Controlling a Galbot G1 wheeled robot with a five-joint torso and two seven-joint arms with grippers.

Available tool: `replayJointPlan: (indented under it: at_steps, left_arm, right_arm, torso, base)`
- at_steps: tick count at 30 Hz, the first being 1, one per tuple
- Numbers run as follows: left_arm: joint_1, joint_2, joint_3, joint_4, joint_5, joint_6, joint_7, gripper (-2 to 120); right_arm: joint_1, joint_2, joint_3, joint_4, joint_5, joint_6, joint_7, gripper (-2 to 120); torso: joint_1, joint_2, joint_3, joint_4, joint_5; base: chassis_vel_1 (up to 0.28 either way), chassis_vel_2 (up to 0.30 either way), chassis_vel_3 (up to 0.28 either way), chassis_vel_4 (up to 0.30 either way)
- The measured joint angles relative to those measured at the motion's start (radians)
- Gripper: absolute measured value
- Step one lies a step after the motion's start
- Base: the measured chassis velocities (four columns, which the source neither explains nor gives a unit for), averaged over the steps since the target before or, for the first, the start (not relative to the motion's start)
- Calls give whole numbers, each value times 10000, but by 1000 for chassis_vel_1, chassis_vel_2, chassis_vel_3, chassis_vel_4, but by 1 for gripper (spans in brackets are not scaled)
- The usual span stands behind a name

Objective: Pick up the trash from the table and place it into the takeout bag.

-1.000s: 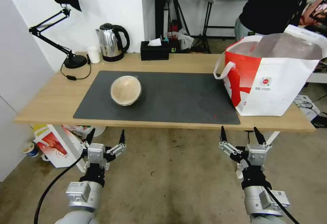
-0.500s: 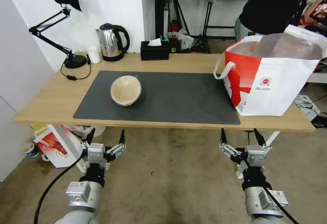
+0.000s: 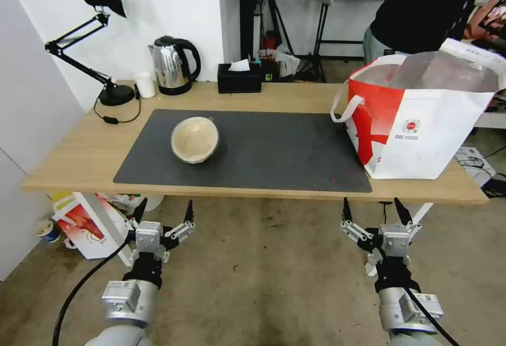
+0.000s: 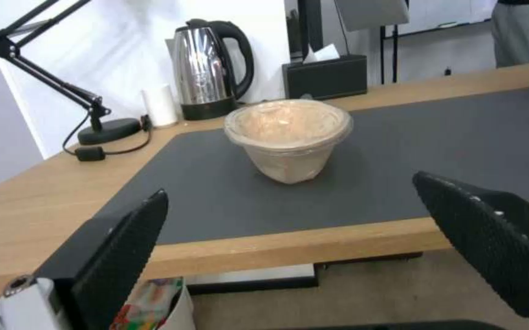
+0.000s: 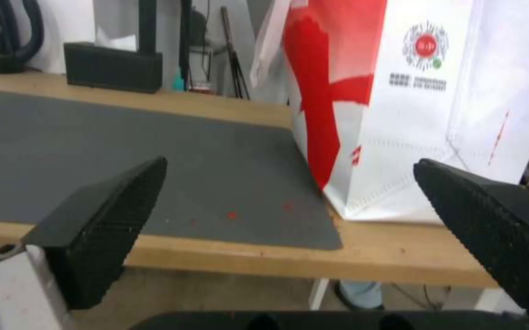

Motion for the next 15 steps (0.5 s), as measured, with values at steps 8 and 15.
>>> replayJointPlan:
  at_steps: [8,15]
  left_arm:
    - [0,0,0,0,0,0,0,100]
    - [0,0,-1,0,0,0,0,100]
  right_arm:
    - [-18,25,-23,-164,104,-13,2,100]
    - [-23,93,-68,-322,123,-7,2,100]
  torso:
    - [0,0,0,-1,1]
    - [0,0,0,0,0]
  base:
    - [0,0,0,0]
    - [0,0,0,0]
